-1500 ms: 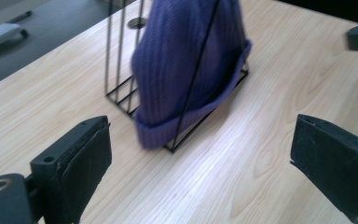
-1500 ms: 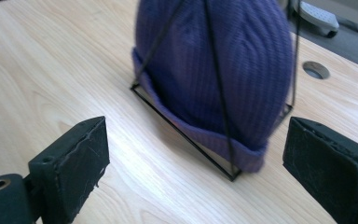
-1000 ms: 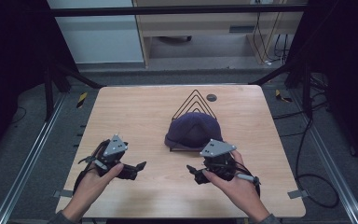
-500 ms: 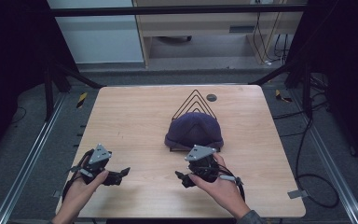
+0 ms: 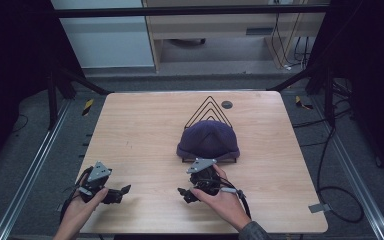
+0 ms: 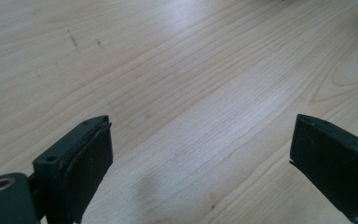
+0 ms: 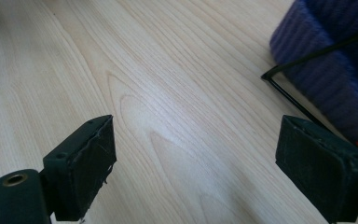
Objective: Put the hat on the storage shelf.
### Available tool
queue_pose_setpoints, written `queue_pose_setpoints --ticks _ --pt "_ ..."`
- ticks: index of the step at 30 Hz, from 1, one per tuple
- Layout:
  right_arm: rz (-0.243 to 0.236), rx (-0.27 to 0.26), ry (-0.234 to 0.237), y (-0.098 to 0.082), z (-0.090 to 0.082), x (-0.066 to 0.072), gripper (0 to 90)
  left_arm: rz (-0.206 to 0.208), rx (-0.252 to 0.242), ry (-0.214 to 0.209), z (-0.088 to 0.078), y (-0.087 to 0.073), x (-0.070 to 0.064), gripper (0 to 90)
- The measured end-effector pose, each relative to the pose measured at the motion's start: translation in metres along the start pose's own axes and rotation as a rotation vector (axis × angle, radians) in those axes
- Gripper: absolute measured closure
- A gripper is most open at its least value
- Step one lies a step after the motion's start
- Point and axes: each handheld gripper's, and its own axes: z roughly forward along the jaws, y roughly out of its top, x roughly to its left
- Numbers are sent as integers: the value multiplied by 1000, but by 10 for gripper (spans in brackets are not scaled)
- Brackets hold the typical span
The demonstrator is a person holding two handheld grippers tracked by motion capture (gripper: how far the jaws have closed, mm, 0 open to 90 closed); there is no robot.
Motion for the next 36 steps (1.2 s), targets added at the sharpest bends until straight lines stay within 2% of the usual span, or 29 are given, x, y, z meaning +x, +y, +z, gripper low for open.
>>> queue_pose_setpoints --ticks 6,9,13,17,20,26,28,31,36 --pt "-7 21 -2 4 20 4 117 -35 7 5 11 -8 6 49" --pt "-6 18 -3 7 29 5 117 -28 16 19 18 -11 7 50" --pt "21 8 -13 8 41 3 125 -34 7 33 22 -10 14 49" --pt "38 0 -24 9 50 1 128 -51 -2 26 26 -10 18 50" --pt "52 -8 -33 9 55 0 129 -64 -4 14 31 -9 20 51" --pt "64 -2 -55 9 64 0 117 -66 16 20 42 -14 21 55" --pt "68 9 -63 8 67 2 109 -69 18 30 45 -15 19 49" --pt "36 2 -91 8 70 6 89 -63 21 46 46 -14 17 53" --pt "50 -9 -104 7 72 10 79 -75 29 57 46 -14 17 32"
